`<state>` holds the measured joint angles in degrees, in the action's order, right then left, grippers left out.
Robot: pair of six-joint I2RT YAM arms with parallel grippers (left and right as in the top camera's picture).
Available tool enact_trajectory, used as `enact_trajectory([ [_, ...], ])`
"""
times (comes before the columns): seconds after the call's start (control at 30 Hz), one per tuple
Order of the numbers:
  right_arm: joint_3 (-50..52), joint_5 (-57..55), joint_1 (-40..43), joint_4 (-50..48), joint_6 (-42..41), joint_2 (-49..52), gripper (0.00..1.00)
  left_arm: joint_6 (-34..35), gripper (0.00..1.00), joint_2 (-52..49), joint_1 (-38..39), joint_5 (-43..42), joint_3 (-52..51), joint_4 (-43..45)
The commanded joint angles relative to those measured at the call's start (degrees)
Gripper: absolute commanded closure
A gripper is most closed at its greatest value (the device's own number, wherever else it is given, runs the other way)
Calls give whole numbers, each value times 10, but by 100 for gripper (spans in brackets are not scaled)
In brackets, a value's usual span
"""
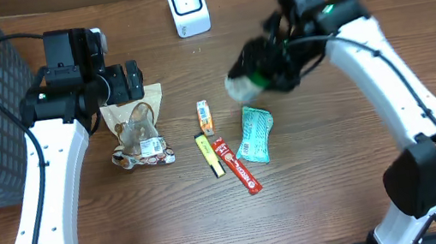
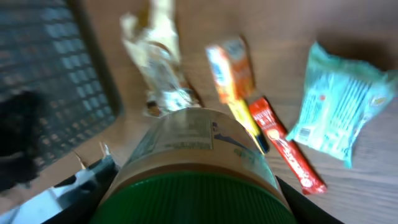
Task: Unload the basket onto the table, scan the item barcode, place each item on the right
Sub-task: 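Raise the green jar and swing it toward the white scanner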
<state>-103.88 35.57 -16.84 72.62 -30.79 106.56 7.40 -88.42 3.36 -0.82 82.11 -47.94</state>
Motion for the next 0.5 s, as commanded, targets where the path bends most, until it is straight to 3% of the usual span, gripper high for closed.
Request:
enact_trajectory([
  [0.0, -136, -24, -3, 26, 28, -11, 96, 3, 0, -4, 1, -2, 3, 2],
  [0.2, -276, -54, -4, 0, 28, -10, 96, 3, 0, -4, 1, -2, 3, 2],
  [0.47, -272, -219, -45, -178, 86, 10, 96, 3, 0, -4, 1, -2, 3, 2],
])
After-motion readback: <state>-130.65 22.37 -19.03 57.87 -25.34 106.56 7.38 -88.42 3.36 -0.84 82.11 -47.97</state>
